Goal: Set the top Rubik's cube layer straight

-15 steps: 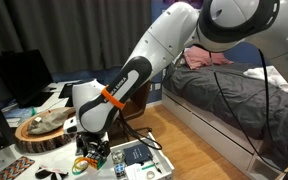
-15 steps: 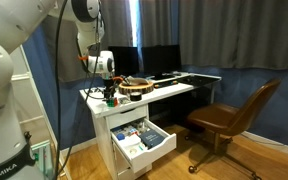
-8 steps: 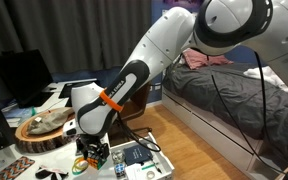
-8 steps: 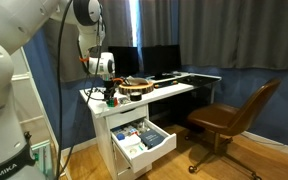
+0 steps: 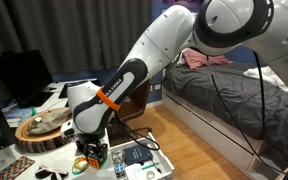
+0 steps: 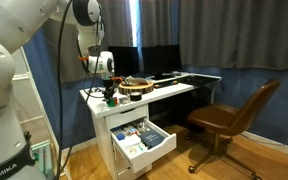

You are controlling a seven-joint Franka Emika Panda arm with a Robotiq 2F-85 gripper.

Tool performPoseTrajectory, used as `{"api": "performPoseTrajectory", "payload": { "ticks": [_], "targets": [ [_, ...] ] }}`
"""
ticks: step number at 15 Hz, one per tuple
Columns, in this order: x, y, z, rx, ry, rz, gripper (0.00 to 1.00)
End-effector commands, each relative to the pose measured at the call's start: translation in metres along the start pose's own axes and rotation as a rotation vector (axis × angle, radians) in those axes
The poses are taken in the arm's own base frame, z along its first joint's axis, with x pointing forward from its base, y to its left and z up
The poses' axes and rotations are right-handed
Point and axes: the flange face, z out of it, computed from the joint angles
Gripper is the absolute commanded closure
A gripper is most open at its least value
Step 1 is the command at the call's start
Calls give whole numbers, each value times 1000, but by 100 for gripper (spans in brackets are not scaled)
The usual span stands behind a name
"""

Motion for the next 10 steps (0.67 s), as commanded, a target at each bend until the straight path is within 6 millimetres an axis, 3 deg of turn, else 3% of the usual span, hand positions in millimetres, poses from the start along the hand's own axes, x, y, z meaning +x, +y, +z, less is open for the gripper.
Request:
{"api": "performPoseTrajectory", "payload": {
  "ticks": [1, 2, 3, 6, 10],
  "targets": [
    [5, 6, -4, 18, -34, -11, 62],
    [5, 6, -4, 18, -36, -12, 62],
    [6, 6, -5, 18, -35, -13, 12],
    [6, 8, -7, 7, -28, -13, 1],
    [8, 8, -22, -18, 6, 0, 0]
  ]
}}
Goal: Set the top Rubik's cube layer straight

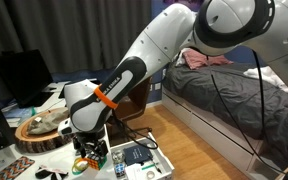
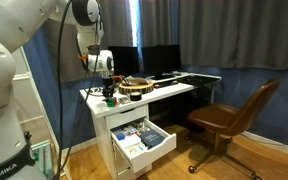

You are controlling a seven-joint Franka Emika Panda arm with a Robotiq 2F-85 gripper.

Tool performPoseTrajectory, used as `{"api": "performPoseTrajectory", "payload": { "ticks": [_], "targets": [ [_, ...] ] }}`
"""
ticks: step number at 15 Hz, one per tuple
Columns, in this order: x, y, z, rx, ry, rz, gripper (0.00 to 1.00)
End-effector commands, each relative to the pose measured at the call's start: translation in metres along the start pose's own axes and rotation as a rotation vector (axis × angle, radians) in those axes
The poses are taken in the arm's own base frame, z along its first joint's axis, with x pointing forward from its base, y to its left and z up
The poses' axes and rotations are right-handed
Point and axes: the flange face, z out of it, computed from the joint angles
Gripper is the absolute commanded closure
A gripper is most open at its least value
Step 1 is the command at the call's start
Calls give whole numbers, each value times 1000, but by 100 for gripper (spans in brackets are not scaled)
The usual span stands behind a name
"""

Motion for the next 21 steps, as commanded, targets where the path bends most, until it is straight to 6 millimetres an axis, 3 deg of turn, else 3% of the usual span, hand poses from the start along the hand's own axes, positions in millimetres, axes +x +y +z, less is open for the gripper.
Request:
{"api": "performPoseTrajectory", "payload": {
  "ticks": [1, 6, 15, 21],
  "targets": [
    [4, 2, -20, -20, 46, 20, 0],
    [-5, -22, -61, -54, 86, 217, 0],
    [-23, -117, -96, -85, 237, 711, 0],
    [-16, -179, -108, -186, 346, 1003, 0]
  ]
}}
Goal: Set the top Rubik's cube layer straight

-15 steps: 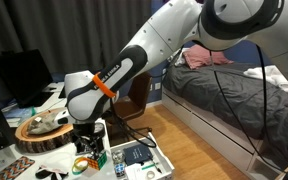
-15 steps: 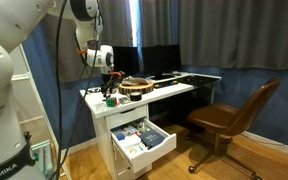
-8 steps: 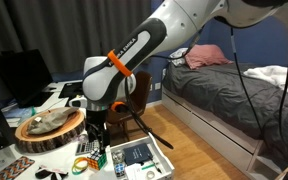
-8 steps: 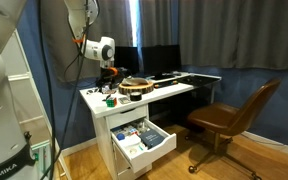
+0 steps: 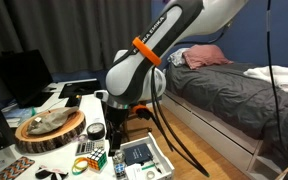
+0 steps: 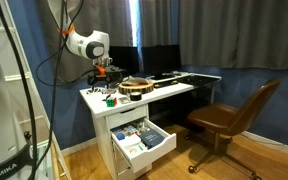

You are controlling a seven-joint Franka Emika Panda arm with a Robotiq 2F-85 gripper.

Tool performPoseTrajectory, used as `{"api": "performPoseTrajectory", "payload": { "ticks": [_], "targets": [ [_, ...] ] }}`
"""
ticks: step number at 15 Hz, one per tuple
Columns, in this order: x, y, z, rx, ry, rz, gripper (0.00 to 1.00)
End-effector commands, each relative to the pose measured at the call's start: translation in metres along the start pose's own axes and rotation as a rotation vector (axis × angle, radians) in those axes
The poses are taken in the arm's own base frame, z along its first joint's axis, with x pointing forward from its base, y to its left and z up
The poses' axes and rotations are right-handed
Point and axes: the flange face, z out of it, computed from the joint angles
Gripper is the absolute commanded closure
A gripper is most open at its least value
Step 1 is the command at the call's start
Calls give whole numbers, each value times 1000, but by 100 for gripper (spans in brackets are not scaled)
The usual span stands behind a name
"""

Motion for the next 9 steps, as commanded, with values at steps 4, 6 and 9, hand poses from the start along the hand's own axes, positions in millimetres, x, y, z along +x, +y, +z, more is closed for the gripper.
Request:
{"api": "performPoseTrajectory", "payload": {
  "ticks": [4, 6, 9],
  "targets": [
    [-33, -55, -30, -176, 191, 288, 0],
    [-24, -48, -21, -146, 190, 272, 0],
    [-28, -61, -26, -186, 213, 302, 0]
  ]
}}
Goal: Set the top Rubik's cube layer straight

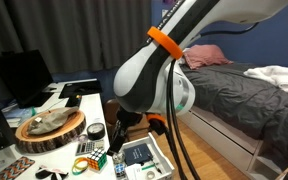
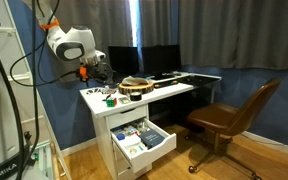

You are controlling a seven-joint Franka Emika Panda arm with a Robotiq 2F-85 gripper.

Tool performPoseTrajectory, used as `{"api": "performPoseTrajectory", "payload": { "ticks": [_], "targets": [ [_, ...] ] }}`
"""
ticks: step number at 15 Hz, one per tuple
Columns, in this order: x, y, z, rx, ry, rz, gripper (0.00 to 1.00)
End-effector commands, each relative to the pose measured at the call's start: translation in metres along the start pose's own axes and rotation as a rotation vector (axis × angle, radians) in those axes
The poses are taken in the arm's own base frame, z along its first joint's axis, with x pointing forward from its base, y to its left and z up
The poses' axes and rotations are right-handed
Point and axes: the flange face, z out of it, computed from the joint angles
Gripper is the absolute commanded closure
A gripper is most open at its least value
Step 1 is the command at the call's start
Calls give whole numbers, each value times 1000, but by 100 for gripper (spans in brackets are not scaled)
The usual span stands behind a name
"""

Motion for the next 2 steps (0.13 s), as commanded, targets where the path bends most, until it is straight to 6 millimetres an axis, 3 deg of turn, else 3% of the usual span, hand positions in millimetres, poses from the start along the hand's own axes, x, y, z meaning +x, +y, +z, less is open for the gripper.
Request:
{"api": "performPoseTrajectory", "payload": {
  "ticks": [1, 2],
  "targets": [
    [-1, 0, -1, -3, 0, 1, 0],
    [-1, 1, -1, -4, -1, 3, 0]
  ]
}}
